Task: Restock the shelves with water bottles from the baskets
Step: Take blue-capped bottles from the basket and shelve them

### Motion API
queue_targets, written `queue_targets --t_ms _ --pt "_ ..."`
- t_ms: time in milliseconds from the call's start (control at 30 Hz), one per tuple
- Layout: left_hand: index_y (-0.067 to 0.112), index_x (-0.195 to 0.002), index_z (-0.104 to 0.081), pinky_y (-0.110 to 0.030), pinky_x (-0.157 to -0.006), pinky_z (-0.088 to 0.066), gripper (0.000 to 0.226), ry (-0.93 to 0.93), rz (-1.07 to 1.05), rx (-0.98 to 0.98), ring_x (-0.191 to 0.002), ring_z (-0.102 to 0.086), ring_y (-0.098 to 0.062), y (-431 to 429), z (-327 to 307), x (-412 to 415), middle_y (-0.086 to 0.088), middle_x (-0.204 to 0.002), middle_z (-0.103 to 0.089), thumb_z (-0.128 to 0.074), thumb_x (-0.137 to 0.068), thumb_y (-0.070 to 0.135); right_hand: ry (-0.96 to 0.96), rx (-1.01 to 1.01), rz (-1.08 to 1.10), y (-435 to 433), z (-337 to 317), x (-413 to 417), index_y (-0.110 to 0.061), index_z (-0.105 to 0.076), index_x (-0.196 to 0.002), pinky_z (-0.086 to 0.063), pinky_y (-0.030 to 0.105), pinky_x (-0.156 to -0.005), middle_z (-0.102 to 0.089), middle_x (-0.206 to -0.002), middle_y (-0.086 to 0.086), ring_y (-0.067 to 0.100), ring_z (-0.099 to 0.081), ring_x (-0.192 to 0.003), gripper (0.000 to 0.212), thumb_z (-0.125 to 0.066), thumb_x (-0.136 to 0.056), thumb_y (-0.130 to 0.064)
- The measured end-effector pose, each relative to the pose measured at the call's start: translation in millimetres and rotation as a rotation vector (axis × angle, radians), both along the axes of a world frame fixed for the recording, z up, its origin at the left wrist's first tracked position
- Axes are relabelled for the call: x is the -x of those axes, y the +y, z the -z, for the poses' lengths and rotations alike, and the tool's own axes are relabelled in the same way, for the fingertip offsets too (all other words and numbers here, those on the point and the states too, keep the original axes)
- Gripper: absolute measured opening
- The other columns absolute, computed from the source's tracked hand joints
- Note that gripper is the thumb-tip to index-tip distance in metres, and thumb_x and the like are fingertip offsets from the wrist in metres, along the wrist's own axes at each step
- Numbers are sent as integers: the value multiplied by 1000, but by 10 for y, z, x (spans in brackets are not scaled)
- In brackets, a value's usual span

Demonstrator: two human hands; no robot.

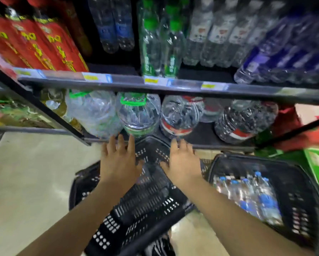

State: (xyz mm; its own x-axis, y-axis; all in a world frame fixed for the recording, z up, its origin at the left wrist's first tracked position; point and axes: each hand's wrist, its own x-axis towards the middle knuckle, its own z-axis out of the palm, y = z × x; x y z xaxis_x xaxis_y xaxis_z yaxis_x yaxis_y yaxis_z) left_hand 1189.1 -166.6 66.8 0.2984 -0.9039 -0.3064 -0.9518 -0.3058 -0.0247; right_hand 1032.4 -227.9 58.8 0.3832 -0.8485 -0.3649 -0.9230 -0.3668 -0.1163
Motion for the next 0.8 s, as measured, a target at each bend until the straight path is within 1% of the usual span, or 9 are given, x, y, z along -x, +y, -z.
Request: queue_targets --t_ms 133,333,367,433,467,567,600,733,800 --pt "17 -154 -2 -48 -119 -9 84 99 24 -114 -148 -7 -34 323 277 696 -15 -161 -10 -33 -92 64 67 -118 133 424 289 815 -9 -15 -147 -34 46 -106 -28 -148 18 35 -30 -135 81 -47 -91 -57" --pt "10 -148 -35 -57 -110 -32 92 193 35 -108 -136 -37 -43 556 729 1834 -23 -145 -42 -56 -78 67 208 -280 298 744 700 2195 -13 -13 -150 -33 47 -108 -24 -152 16 34 -26 -139 83 -39 -90 -65" --pt "10 -149 -31 -57 -111 -30 93 203 33 -118 -138 -33 -43 543 760 2034 -23 -148 -38 -54 -80 68 221 -301 317 745 754 2420 -14 -13 -150 -33 46 -108 -25 -152 15 34 -27 -138 83 -39 -90 -66" --pt "14 -154 -13 -51 -117 -16 92 217 33 -170 -146 -17 -38 497 871 2474 -19 -157 -21 -42 -86 69 244 -335 346 725 845 2874 -14 -15 -150 -34 45 -107 -27 -151 15 33 -30 -137 83 -39 -90 -67" --pt "14 -154 -12 -50 -118 -14 92 232 31 -166 -146 -15 -37 460 924 2682 -19 -158 -19 -41 -87 69 258 -349 349 706 882 3092 -14 -14 -150 -34 45 -106 -27 -151 15 33 -30 -137 84 -39 -90 -67" --pt "10 -148 -34 -54 -113 -28 91 263 50 -171 -140 -30 -42 380 1066 3247 -23 -150 -36 -58 -80 65 301 -397 372 619 991 3711 -13 -13 -150 -33 44 -106 -26 -152 15 33 -28 -138 85 -37 -89 -68" --pt "10 -147 -36 -54 -112 -30 91 250 61 -155 -139 -32 -42 352 1114 3413 -23 -149 -37 -59 -79 66 305 -406 386 585 1013 3903 -12 -14 -150 -34 44 -106 -27 -151 15 33 -28 -138 86 -37 -89 -68" --pt "14 -154 -13 -46 -118 -15 93 241 42 -222 -147 -13 -35 261 1191 3895 -18 -159 -17 -41 -86 71 281 -427 485 483 1076 4509 -11 -17 -148 -38 43 -103 -35 -146 15 34 -34 -134 85 -41 -89 -67" --pt "15 -154 -5 -43 -119 -11 95 239 48 -256 -148 -7 -31 203 1203 4032 -15 -160 -9 -38 -86 72 252 -441 567 455 1097 4687 -10 -20 -148 -38 43 -103 -36 -145 15 35 -35 -133 85 -46 -89 -65"
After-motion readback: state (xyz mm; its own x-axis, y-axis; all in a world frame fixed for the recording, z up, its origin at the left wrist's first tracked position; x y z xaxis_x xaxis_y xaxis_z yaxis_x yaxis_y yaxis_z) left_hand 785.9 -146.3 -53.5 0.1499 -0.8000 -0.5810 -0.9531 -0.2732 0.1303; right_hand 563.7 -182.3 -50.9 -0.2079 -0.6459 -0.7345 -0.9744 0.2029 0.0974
